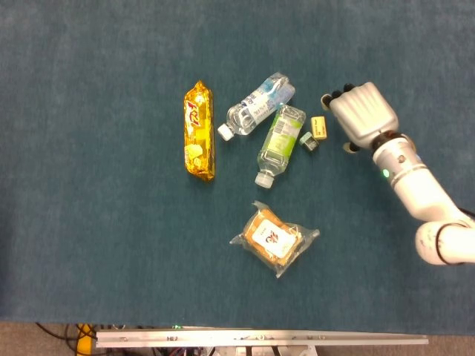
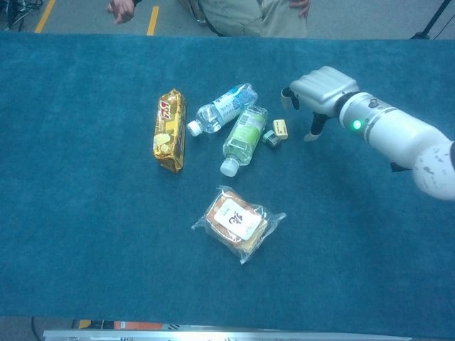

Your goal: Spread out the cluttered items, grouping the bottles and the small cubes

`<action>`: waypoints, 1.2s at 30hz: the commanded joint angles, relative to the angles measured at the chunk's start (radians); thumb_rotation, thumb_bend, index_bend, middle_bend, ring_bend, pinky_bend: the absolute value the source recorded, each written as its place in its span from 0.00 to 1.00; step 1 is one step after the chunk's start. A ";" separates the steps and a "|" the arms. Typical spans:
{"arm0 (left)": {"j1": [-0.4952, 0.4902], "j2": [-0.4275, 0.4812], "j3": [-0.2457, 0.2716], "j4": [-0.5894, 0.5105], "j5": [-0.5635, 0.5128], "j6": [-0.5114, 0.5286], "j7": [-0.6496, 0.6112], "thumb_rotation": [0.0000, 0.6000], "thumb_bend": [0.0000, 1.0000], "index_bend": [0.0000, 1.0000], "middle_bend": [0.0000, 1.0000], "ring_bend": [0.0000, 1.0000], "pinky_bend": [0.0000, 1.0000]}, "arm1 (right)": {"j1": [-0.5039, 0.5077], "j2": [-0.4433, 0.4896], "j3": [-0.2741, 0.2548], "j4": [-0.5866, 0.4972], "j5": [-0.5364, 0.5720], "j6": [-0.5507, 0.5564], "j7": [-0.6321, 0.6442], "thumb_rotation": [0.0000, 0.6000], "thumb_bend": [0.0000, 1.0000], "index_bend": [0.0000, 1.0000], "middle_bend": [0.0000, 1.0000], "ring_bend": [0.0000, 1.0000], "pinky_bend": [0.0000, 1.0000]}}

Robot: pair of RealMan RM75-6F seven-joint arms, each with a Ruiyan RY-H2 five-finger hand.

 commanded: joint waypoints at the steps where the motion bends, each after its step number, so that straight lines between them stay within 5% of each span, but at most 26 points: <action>1: 0.000 0.001 0.000 0.000 -0.001 -0.001 -0.001 1.00 0.39 0.21 0.22 0.19 0.23 | 0.009 -0.023 0.005 0.022 0.022 0.003 -0.019 1.00 0.05 0.34 0.42 0.32 0.49; 11: -0.002 -0.002 0.001 0.008 -0.001 -0.008 -0.007 1.00 0.39 0.21 0.22 0.19 0.23 | 0.014 -0.075 0.016 0.080 0.035 0.011 -0.023 1.00 0.06 0.35 0.46 0.32 0.49; 17: -0.004 -0.005 0.000 0.014 -0.004 -0.013 -0.010 1.00 0.39 0.21 0.22 0.19 0.23 | 0.012 -0.085 0.020 0.090 0.028 0.014 -0.020 1.00 0.06 0.45 0.41 0.32 0.49; 36: -0.007 -0.010 0.000 0.027 -0.004 -0.019 -0.020 1.00 0.39 0.21 0.22 0.19 0.23 | 0.040 -0.141 0.038 0.142 0.101 0.000 -0.088 1.00 0.06 0.46 0.38 0.31 0.48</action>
